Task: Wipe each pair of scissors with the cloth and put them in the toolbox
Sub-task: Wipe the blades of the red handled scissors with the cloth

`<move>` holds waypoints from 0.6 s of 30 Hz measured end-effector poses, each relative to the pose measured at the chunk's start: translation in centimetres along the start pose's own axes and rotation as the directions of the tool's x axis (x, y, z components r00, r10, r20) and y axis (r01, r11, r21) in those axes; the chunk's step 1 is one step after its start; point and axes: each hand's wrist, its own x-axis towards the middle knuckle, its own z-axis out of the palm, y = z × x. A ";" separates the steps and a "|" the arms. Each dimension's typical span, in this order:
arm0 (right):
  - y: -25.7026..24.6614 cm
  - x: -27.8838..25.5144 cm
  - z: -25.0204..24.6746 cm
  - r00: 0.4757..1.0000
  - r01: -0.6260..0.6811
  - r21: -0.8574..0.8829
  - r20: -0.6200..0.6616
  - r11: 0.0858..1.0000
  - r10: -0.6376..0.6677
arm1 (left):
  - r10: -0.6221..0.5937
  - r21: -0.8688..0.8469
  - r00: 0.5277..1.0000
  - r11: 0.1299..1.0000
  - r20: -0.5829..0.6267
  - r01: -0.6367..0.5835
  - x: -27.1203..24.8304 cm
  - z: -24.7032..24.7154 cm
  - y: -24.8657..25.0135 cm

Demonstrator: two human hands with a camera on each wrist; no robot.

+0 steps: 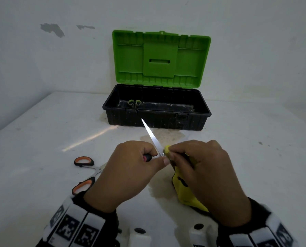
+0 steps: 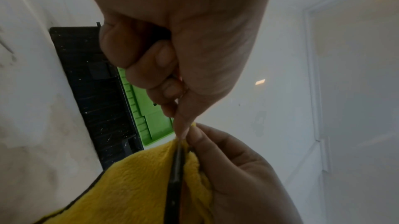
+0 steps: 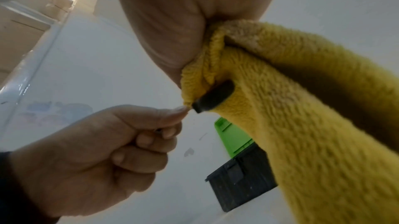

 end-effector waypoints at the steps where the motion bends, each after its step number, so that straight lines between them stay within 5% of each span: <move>1: 0.3 0.1 -0.1 1.000 -0.012 -0.006 0.001 1.000 0.012 | 0.003 -0.004 1.000 1.000 0.006 -0.003 0.0 0.0 -0.1; 5: 1.4 0.5 -0.6 0.987 -0.129 0.023 -0.090 0.991 0.130 | 0.007 0.014 1.000 1.000 0.012 -0.007 -0.2 0.1 -0.2; 9: -0.3 -0.3 0.1 1.000 0.016 -0.020 0.005 1.000 -0.016 | 0.008 0.038 1.000 0.999 0.018 -0.009 0.0 0.2 -0.2; 14: 0.7 0.4 0.1 0.988 -0.107 0.027 -0.107 0.994 0.109 | 0.011 0.068 1.000 0.998 0.019 -0.012 -0.1 0.2 0.2; 18: -0.5 0.0 0.4 0.996 -0.073 0.049 -0.039 0.996 0.074 | 0.040 0.072 0.999 0.997 0.008 -0.040 0.0 0.0 0.1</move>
